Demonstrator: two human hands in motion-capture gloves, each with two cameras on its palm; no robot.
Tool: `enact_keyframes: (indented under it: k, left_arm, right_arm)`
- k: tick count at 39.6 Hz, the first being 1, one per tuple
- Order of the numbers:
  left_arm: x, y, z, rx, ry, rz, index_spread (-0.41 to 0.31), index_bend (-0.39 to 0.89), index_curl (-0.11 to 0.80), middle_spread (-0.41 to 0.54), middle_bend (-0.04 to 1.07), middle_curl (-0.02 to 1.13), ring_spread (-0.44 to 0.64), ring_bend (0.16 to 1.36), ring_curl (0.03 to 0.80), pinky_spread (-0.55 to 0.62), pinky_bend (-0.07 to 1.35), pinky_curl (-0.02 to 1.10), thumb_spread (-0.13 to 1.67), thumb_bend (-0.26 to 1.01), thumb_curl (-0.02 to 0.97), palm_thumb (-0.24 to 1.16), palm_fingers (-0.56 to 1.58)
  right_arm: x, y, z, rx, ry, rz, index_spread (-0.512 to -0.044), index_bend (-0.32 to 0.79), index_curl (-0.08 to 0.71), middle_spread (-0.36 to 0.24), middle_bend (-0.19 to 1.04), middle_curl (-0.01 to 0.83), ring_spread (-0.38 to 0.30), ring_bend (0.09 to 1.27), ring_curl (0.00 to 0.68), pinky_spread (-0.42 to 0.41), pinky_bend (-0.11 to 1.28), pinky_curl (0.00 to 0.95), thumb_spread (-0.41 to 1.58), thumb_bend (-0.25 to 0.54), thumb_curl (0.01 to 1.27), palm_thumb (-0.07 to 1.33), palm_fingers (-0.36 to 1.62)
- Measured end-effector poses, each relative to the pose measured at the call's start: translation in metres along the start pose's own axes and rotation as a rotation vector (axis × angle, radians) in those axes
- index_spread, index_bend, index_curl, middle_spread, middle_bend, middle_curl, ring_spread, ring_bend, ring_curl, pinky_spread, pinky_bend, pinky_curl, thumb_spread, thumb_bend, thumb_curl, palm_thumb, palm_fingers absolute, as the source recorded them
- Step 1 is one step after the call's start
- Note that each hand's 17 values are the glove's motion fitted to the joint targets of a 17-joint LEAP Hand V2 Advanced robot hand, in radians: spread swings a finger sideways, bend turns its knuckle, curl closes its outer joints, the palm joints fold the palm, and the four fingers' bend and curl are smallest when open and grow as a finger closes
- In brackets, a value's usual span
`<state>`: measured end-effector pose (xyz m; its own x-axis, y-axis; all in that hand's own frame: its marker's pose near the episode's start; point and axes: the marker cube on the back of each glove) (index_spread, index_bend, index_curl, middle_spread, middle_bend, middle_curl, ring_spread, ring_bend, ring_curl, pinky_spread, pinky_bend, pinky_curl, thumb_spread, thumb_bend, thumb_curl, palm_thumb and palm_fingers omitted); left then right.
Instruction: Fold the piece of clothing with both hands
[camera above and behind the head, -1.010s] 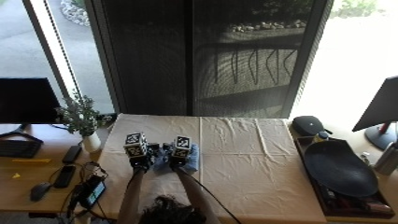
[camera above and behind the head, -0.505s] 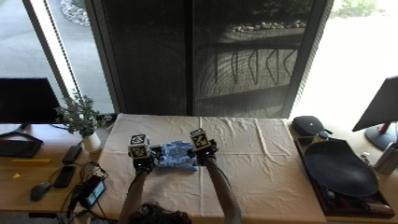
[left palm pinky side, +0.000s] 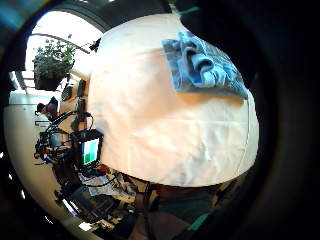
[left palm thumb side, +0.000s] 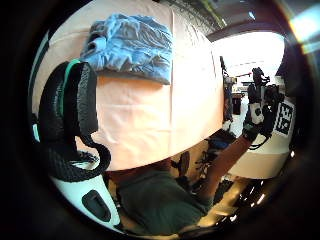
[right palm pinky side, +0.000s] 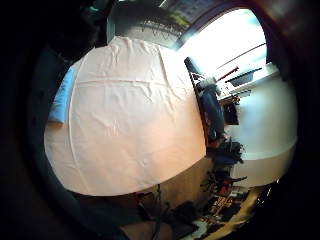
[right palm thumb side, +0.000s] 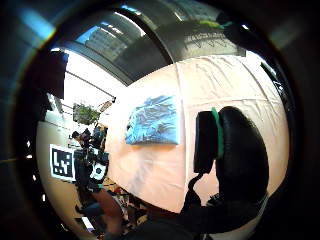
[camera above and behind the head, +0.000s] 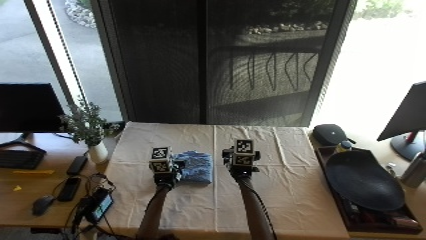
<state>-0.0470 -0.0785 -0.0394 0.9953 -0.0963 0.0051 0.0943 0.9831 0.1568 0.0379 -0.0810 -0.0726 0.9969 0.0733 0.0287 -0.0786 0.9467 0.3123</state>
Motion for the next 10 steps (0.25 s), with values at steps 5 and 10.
enact_keyframes:
  k: [5, 10]
  left_arm:
    - [0.005, 0.011, 0.001, -0.042, 0.014, 0.004, -0.096, 0.14, 0.3, 0.015, 0.19, 0.39, 0.25, 0.57, 0.297, 0.37, 0.58, 0.28, 1.52, 0.1, 0.266, 0.38, 0.25]
    - [0.007, 0.019, -0.002, -0.043, 0.014, 0.014, -0.096, 0.14, 0.302, 0.017, 0.19, 0.39, 0.26, 0.57, 0.294, 0.38, 0.58, 0.28, 1.52, 0.1, 0.267, 0.39, 0.25]
  right_arm:
    - [-0.002, 0.011, -0.015, -0.02, 0.026, 0.002, -0.369, 0.14, 0.277, -0.147, 0.18, 0.352, -0.022, 0.35, 0.339, 0.131, 0.61, 0.345, 1.42, 0.006, 0.39, 0.62, 0.41]
    - [-0.001, 0.018, -0.023, -0.02, 0.048, 0.012, -0.38, 0.13, 0.274, -0.131, 0.17, 0.346, 0.006, 0.32, 0.335, 0.162, 0.64, 0.355, 1.41, -0.026, 0.36, 0.53, 0.33]
